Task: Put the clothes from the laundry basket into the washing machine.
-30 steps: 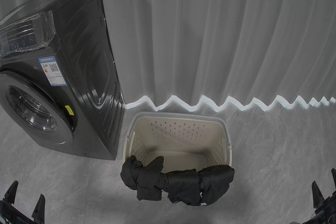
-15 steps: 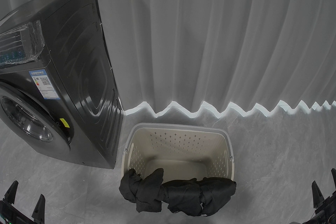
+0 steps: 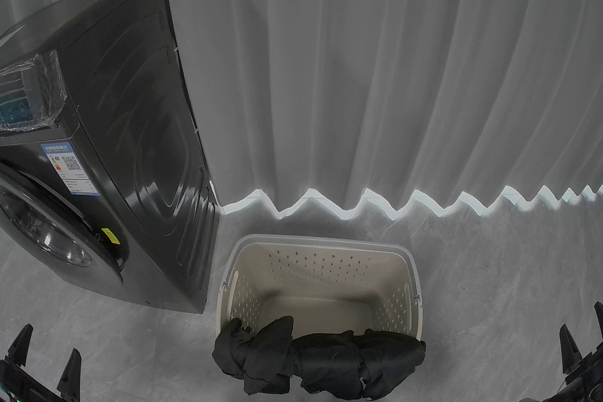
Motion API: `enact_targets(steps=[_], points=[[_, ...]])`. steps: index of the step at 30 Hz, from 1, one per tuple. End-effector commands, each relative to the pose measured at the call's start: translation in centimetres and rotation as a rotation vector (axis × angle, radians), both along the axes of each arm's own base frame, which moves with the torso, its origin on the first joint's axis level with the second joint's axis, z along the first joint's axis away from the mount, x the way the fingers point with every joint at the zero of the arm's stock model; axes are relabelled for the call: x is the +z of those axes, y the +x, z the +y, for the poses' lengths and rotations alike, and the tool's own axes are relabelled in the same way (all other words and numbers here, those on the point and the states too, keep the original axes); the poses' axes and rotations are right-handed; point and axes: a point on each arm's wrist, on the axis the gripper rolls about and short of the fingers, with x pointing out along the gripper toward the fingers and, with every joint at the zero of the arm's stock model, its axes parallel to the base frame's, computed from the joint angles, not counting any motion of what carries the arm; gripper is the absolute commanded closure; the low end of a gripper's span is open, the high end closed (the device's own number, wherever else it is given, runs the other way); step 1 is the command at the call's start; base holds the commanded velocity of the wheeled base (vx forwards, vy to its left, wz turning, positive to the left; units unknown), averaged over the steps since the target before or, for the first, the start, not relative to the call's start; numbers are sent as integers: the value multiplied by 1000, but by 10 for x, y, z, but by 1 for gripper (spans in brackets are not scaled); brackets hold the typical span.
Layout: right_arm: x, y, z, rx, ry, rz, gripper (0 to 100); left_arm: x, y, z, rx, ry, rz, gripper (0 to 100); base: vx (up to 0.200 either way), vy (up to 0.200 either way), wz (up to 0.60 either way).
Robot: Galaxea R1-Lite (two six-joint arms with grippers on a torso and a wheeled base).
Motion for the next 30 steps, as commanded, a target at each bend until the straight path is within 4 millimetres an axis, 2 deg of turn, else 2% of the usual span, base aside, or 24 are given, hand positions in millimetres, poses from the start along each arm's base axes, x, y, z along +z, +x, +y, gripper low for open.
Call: enact_targets(steps=[1,11,30], points=[[-5,0,0,1,0,1,0,-5,0,0,1,-2,0,0,0,0,0],[-5,0,0,1,0,1,0,-5,0,0,2,-2,0,0,200,0,0],[-5,0,0,1,0,1,0,-5,0,0,1,-2,0,0,0,0,0]])
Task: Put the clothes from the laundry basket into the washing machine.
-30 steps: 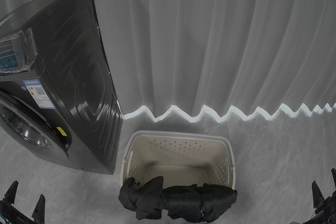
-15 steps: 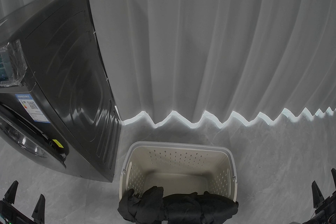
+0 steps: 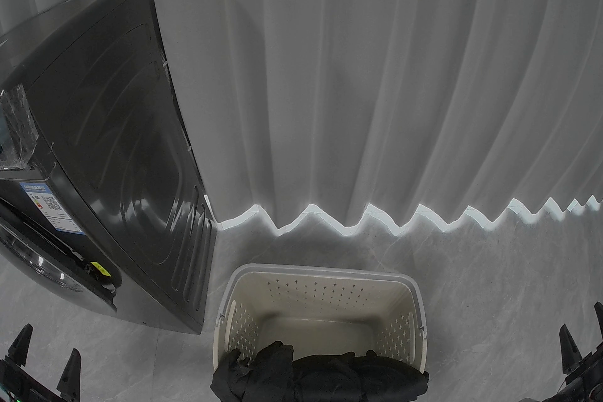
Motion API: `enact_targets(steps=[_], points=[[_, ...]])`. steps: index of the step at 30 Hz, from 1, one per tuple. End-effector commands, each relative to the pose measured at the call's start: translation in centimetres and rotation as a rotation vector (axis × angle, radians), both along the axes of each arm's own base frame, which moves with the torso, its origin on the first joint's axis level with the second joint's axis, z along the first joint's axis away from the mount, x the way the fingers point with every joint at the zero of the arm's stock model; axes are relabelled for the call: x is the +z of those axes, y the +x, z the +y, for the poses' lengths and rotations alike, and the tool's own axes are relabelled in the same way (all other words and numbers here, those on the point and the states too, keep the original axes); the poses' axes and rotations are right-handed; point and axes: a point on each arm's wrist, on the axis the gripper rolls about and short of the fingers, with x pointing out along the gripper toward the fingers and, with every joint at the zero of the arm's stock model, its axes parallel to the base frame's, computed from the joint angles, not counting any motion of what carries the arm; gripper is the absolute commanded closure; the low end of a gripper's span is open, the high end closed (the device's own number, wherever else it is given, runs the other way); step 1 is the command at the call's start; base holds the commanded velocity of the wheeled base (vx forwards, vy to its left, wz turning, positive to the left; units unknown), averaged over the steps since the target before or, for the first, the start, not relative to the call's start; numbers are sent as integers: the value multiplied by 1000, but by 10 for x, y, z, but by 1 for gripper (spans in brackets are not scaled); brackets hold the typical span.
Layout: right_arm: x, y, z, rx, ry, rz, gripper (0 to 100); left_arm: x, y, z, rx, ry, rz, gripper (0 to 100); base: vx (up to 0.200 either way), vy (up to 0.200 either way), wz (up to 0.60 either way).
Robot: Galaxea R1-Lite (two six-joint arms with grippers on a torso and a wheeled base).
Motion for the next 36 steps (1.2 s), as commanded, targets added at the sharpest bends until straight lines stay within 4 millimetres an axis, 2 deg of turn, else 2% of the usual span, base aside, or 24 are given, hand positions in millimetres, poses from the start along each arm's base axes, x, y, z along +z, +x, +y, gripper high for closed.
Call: enact_targets(steps=[1,13,19,36], points=[[-5,0,0,0,0,1,0,-5,0,0,0,0,-1,0,0,0,0],[-5,0,0,0,0,1,0,-5,0,0,0,1,-2,0,0,0,0],[-5,0,0,0,0,1,0,-5,0,0,2,-2,-2,0,200,0,0],[-5,0,0,0,0,1,0,-5,0,0,0,0,-1,0,0,0,0]])
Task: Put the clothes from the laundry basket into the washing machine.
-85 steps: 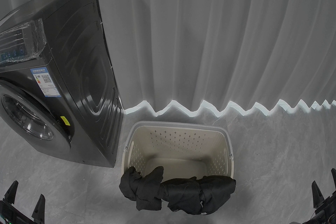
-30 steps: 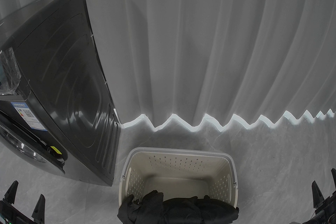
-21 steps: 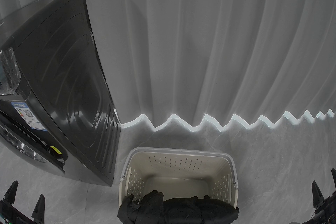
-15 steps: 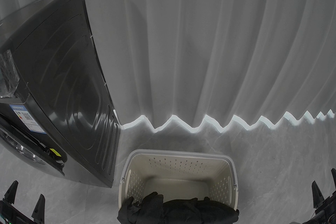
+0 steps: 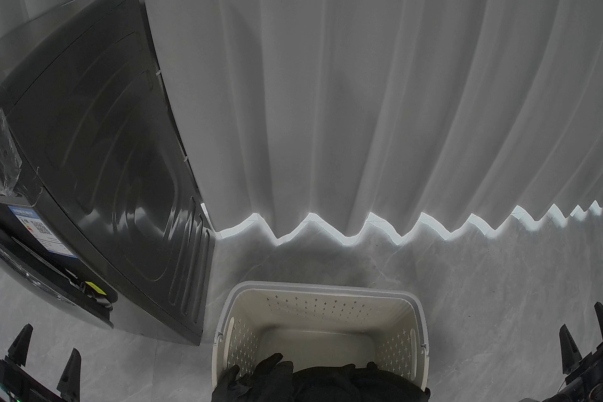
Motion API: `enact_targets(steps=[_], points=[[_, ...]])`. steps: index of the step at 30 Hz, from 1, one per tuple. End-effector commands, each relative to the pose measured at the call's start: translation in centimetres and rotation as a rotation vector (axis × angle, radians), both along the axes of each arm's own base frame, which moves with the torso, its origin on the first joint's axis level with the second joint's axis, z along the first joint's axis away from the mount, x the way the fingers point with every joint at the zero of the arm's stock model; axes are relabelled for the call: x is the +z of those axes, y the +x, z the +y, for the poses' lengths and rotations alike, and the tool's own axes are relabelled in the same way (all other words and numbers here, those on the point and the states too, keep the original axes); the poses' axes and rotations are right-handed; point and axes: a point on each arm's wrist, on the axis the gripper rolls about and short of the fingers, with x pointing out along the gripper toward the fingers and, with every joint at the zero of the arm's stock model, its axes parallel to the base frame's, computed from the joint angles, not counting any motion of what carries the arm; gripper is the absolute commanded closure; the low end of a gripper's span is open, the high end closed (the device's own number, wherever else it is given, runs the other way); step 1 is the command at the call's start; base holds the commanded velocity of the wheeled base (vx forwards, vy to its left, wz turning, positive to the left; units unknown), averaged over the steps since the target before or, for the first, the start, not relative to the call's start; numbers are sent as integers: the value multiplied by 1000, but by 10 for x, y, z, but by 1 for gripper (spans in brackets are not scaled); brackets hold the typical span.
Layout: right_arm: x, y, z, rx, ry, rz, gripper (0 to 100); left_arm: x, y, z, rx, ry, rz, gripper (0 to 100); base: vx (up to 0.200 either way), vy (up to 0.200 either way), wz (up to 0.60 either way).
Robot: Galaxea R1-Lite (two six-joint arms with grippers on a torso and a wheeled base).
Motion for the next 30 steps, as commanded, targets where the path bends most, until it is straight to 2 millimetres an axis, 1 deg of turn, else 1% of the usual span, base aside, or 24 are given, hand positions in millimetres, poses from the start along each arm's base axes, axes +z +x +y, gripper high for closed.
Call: enact_targets(steps=[1,7,30], points=[[-5,0,0,0,0,1,0,-5,0,0,0,0,-2,0,0,0,0],[-5,0,0,0,0,1,0,-5,0,0,0,0,0,0,0,0,0],[-5,0,0,0,0,1,0,-5,0,0,0,0,0,0,-200,0,0]])
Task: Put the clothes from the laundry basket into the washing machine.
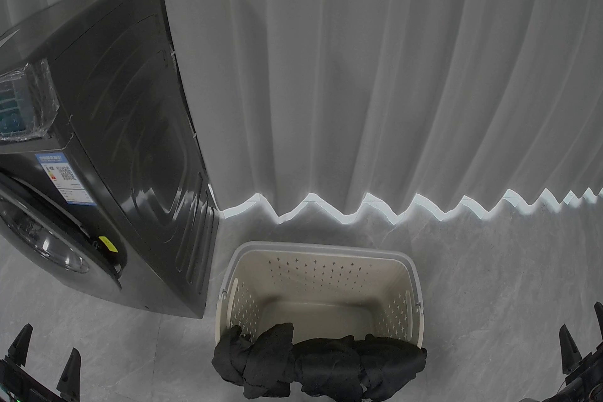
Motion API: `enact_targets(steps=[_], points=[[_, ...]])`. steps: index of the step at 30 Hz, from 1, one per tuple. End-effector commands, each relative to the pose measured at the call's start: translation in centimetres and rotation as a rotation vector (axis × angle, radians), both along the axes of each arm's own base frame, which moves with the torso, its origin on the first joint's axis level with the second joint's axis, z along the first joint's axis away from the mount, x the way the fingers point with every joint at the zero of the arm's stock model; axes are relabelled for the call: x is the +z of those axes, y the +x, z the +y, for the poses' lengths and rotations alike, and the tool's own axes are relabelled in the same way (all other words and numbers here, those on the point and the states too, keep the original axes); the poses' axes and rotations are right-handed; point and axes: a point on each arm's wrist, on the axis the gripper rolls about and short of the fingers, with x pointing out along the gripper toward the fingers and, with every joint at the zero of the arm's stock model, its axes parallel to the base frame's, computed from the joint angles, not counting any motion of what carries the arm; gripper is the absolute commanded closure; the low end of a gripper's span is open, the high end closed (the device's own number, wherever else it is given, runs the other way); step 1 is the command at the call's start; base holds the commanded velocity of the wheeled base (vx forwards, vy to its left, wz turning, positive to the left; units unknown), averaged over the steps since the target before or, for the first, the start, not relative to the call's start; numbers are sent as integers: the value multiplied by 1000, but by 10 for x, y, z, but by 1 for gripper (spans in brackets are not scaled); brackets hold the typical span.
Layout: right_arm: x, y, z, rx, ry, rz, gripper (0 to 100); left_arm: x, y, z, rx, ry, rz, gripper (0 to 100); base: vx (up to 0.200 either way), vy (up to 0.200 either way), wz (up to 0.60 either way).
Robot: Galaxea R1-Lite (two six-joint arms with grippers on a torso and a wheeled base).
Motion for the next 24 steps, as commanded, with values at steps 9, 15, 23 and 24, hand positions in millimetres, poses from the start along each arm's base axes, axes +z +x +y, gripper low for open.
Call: enact_targets(steps=[9,15,23,24], points=[[-5,0,0,0,0,1,0,-5,0,0,0,1,0,0,-111,0,0],[-5,0,0,0,0,1,0,-5,0,0,0,-1,-2,0,0,0,0],[-5,0,0,0,0,1,0,-5,0,0,0,-2,-2,0,0,150,0],[-5,0,0,0,0,3,0,-5,0,0,0,-2,0,0,0,200,0]])
